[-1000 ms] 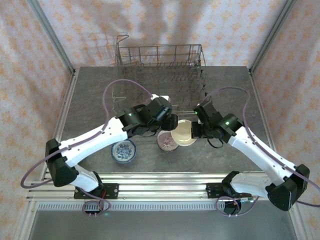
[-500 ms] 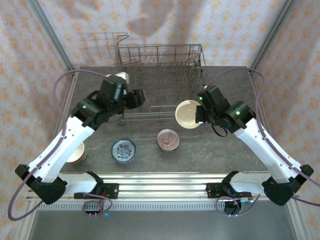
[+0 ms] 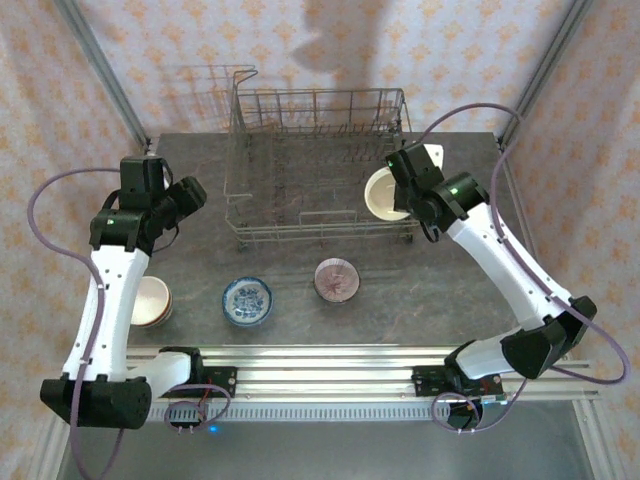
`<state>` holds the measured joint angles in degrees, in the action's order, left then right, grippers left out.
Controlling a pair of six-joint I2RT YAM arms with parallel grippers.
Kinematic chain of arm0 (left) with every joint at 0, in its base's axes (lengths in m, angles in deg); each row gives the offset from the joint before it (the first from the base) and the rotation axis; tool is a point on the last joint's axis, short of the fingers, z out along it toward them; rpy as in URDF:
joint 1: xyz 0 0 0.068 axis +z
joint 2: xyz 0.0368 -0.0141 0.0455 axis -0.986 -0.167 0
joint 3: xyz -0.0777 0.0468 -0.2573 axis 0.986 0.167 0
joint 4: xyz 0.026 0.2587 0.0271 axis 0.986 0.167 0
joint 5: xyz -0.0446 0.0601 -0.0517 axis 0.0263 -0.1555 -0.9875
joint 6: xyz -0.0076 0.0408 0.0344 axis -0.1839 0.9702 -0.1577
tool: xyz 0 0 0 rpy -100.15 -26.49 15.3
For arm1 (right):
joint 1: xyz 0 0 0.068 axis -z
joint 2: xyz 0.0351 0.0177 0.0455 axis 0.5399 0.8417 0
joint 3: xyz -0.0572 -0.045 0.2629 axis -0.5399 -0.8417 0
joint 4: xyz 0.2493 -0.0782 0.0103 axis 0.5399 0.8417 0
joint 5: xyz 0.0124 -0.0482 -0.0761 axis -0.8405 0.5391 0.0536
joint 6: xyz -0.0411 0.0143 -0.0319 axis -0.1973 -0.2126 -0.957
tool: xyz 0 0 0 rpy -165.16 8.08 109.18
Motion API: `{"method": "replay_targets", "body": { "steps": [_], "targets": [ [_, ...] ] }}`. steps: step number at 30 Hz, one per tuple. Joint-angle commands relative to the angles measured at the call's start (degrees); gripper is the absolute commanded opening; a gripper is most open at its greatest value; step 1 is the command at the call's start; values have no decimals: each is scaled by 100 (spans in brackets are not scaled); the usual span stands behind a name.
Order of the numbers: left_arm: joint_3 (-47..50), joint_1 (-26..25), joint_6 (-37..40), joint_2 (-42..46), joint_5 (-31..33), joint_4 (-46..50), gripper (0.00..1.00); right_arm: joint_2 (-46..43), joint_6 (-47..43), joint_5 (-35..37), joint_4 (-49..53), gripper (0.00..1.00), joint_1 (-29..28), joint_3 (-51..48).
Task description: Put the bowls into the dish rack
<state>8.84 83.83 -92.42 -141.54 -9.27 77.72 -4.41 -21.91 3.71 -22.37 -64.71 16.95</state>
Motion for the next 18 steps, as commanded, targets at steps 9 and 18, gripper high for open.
{"method": "replay_targets", "body": {
  "steps": [9, 18],
  "targets": [
    [691, 510, 411, -964, -754, -219, 59, 578, -370, 2300, -885, 0, 28, 550],
    [772, 503, 638, -1707, -714, -350, 60, 1445, -808, 3297, -1040, 0, 48, 925]
  ]
}}
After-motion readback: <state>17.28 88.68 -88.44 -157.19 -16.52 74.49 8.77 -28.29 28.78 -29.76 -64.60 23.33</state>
